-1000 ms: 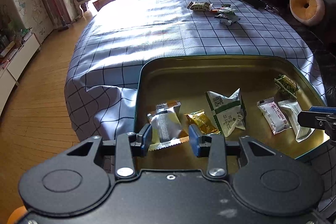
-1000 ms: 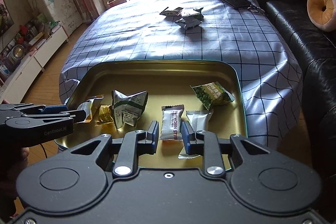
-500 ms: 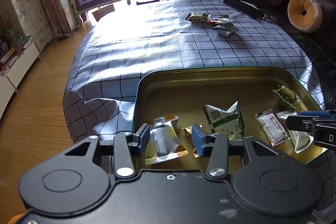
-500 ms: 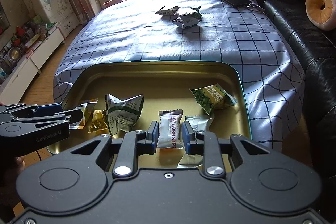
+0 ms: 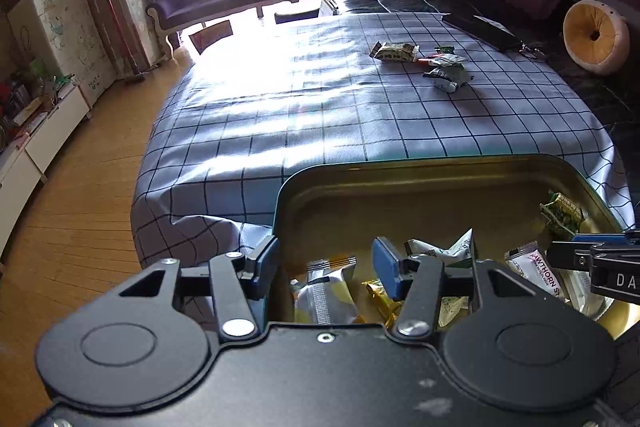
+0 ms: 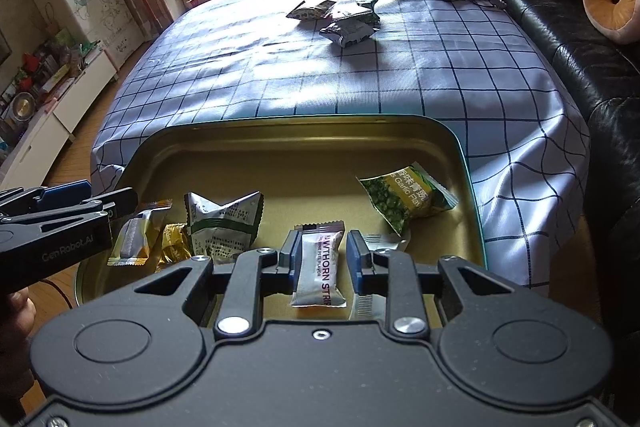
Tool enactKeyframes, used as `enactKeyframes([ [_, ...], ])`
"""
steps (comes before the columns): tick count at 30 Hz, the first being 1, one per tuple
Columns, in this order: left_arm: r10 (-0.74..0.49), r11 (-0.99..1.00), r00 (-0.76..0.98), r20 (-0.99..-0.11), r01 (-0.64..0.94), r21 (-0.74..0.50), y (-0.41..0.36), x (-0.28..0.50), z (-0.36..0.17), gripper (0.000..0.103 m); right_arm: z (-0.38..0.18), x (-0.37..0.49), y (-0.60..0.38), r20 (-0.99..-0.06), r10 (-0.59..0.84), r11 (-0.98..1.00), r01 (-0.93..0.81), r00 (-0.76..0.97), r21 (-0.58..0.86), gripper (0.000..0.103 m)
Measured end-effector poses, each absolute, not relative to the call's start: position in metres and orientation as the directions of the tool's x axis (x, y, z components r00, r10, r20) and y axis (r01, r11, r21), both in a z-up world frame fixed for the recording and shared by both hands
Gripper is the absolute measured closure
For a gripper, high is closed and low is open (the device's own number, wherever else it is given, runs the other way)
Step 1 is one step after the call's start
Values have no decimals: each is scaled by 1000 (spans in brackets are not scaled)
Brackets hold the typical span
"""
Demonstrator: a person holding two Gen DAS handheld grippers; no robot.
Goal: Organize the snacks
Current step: 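Open both grippers to release the bars into the gold tray, then move both open grippers from the tray back to the snack pile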
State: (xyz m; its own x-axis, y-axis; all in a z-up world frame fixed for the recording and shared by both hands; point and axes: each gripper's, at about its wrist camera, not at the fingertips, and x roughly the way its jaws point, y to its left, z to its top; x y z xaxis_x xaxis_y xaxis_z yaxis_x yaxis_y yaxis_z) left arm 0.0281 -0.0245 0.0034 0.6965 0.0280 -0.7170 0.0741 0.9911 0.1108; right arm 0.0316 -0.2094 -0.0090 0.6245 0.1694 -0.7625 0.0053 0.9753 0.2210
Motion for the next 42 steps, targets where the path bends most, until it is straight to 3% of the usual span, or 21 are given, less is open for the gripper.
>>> enactKeyframes([
  [12,-30,999,663,-748,45,0,-17,57,12,49,-7,54,-211,-766,179,976,-13,618,218,67],
  [34,-94,990,653,-752,142,-1,-24,123,10,48,5,115,-220,-730,121,990,-26,673,140,67],
  [42,-125,980,658,-743,198,10,-33,168,19,48,7,159,-238,-704,135,982,3,697,191,67],
])
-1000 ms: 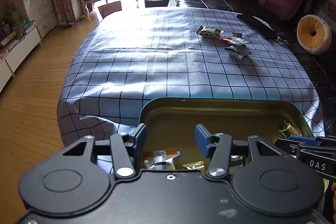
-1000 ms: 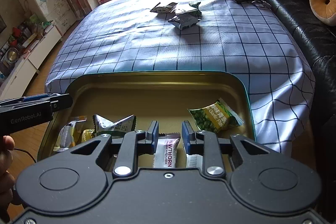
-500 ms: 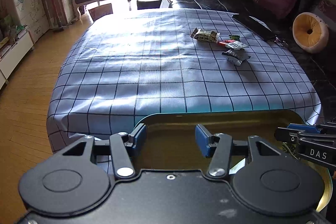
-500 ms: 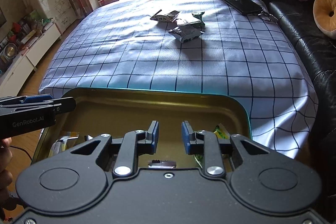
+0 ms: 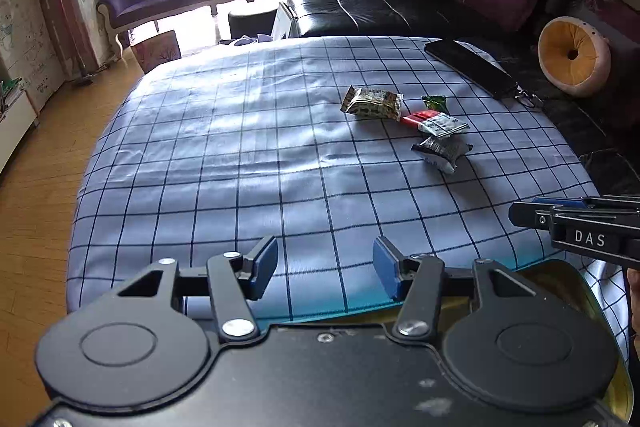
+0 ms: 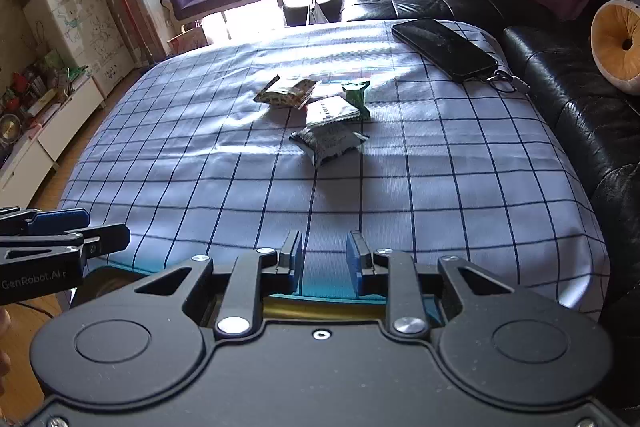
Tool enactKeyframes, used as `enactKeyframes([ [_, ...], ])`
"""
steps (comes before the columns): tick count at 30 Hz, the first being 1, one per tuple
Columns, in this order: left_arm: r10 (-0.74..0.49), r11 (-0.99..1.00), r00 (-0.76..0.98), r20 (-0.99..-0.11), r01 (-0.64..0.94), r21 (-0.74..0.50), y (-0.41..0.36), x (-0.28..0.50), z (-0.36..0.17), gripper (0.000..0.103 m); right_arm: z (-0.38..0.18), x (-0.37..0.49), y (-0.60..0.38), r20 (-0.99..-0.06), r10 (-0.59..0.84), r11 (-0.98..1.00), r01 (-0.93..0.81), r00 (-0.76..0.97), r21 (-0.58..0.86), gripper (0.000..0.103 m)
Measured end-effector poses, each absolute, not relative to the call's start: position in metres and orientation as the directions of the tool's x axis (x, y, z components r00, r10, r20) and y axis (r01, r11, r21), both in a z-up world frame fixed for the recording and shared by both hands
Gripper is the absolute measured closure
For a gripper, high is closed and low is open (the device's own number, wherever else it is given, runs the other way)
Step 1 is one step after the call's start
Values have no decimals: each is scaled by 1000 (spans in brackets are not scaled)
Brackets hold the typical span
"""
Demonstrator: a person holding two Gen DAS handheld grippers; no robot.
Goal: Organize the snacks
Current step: 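Move both open grippers from the tray back to the snack pile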
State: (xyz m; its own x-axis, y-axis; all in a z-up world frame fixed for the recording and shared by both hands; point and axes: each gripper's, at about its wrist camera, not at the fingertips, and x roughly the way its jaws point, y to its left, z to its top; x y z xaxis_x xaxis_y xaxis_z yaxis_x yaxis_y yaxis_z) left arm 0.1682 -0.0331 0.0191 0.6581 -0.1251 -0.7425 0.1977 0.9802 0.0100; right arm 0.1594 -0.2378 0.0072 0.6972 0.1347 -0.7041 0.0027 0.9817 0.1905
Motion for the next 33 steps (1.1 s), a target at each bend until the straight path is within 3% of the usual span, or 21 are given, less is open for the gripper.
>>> enactKeyframes([
  [9,-129,974,639,-759,227,25,-53,227,9,49,5,207,-250,-656,159,973,-5,737,231,61],
  [15,-205,946,644,-737,323,20,-78,250,2,49,-5,233,-256,-670,131,976,24,731,217,61],
  [23,-290,861,663,-690,495,114,-120,259,-10,49,-12,235,-275,-675,101,966,92,730,244,61],
  [33,-314,827,628,-712,549,120,-154,278,-33,48,-17,232,-292,-676,87,956,130,732,264,61],
])
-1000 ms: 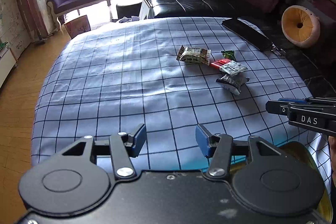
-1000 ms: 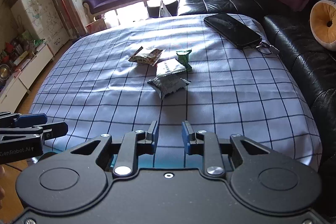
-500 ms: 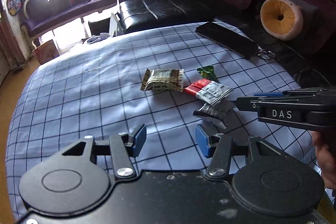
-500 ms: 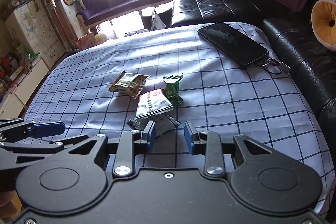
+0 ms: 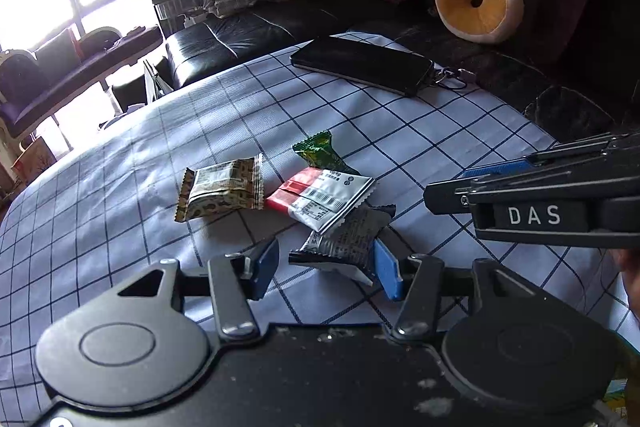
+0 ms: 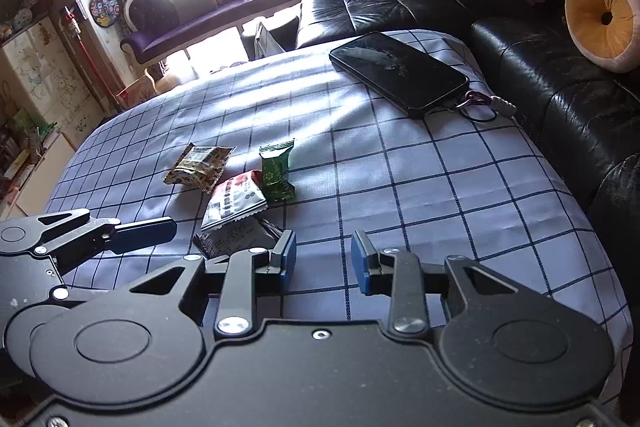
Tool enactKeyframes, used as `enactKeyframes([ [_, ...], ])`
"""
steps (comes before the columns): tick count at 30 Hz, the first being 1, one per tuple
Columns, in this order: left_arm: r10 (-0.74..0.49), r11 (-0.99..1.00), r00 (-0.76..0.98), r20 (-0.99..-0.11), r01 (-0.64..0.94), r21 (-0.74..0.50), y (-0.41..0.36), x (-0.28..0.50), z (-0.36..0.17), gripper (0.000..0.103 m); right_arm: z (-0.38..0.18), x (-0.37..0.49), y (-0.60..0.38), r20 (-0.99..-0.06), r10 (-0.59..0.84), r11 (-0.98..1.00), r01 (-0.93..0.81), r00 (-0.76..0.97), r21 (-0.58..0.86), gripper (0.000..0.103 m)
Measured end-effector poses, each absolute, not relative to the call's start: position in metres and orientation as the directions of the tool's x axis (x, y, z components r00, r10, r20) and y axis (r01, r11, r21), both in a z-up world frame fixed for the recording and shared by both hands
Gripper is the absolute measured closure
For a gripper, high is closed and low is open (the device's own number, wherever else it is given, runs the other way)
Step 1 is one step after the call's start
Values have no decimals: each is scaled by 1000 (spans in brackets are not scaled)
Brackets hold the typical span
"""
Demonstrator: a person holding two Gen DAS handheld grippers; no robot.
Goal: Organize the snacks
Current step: 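Move both open grippers from the tray back to the snack pile, then grasp the grey printed packet with the left gripper, then grasp the red-white packet with the right gripper while the left holds the grey packet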
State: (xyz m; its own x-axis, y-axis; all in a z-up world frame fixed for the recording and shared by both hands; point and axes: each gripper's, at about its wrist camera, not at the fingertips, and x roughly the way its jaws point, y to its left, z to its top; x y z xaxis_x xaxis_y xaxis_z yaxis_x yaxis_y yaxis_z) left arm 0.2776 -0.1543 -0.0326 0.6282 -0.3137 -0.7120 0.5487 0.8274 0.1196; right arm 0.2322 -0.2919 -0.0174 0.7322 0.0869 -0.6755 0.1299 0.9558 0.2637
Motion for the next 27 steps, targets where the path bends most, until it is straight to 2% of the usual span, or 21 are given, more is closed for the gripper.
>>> enactKeyframes([
  [6,-305,836,604,-737,540,97,-166,295,-42,48,-20,231,-297,-679,88,953,137,729,272,61],
  [9,-312,848,581,-752,527,55,-165,299,-41,56,-20,229,-297,-677,84,951,144,731,274,61],
  [12,-298,863,568,-767,504,38,-158,297,-39,56,-17,227,-297,-676,86,949,146,731,279,61],
  [21,-117,940,619,-776,322,115,-88,275,-37,55,-9,225,-283,-674,104,959,105,732,263,61],
  [27,-55,981,611,-790,179,70,-35,282,-38,53,-7,232,-265,-679,134,964,63,722,258,61],
])
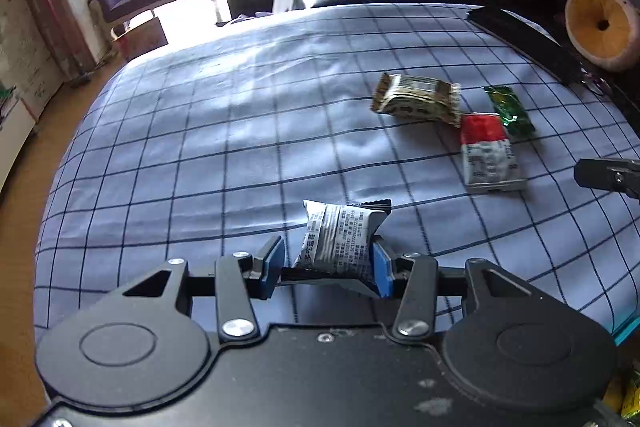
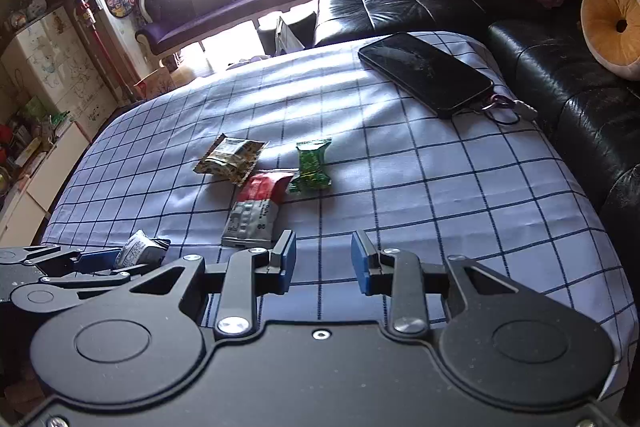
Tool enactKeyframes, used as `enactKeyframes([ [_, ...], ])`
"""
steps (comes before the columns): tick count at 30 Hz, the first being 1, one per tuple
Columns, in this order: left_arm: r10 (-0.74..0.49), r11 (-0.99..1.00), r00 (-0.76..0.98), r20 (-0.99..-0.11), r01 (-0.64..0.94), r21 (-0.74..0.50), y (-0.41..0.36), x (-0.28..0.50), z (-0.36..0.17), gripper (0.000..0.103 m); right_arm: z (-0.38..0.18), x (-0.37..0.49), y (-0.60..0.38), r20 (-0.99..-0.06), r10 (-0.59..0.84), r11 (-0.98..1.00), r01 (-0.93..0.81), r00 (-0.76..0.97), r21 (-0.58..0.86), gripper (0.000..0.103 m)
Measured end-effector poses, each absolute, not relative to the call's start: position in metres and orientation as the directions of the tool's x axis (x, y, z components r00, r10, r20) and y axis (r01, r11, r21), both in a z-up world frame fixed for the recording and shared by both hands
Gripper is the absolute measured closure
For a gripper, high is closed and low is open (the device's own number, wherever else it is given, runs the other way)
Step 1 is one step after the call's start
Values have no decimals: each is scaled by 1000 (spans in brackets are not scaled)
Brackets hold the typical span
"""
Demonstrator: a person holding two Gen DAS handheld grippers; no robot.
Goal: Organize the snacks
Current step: 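Grasp the red-white packet with the right gripper while the left holds the grey packet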
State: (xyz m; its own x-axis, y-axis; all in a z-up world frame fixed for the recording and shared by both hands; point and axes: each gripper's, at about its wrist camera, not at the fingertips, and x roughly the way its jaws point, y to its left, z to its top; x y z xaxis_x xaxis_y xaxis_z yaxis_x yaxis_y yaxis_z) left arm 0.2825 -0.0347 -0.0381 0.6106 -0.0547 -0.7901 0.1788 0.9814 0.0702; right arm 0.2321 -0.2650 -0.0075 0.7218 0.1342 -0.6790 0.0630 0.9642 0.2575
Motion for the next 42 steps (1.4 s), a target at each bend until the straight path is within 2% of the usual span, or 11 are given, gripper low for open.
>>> enactKeyframes([
  [2,-54,989,604,-795,143,42,-24,287,-41,48,-8,237,-257,-679,145,966,47,719,255,60],
  [4,-75,991,598,-798,135,9,-17,289,-42,48,-9,243,-249,-681,151,966,38,717,254,59],
  [9,-41,985,625,-780,157,74,-27,285,-46,47,-14,262,-235,-692,171,961,38,702,276,56],
  [13,-64,987,629,-774,155,44,-24,284,-47,47,-21,275,-224,-697,153,961,60,700,271,54],
  [18,-61,986,648,-759,156,54,-25,280,-49,47,-28,285,-209,-697,103,972,76,710,221,52],
  [22,-63,987,658,-750,153,51,-24,277,-50,48,-33,287,-195,-681,59,987,59,730,149,46],
  [26,-67,988,662,-747,149,44,-23,274,-51,48,-37,285,-184,-670,25,997,30,742,70,43],
  [35,-72,988,657,-750,151,37,-21,277,-50,48,-37,283,-183,-667,27,998,21,744,63,44],
  [42,-69,988,653,-754,149,38,-22,278,-49,48,-34,276,-185,-671,12,1000,5,741,23,57],
])
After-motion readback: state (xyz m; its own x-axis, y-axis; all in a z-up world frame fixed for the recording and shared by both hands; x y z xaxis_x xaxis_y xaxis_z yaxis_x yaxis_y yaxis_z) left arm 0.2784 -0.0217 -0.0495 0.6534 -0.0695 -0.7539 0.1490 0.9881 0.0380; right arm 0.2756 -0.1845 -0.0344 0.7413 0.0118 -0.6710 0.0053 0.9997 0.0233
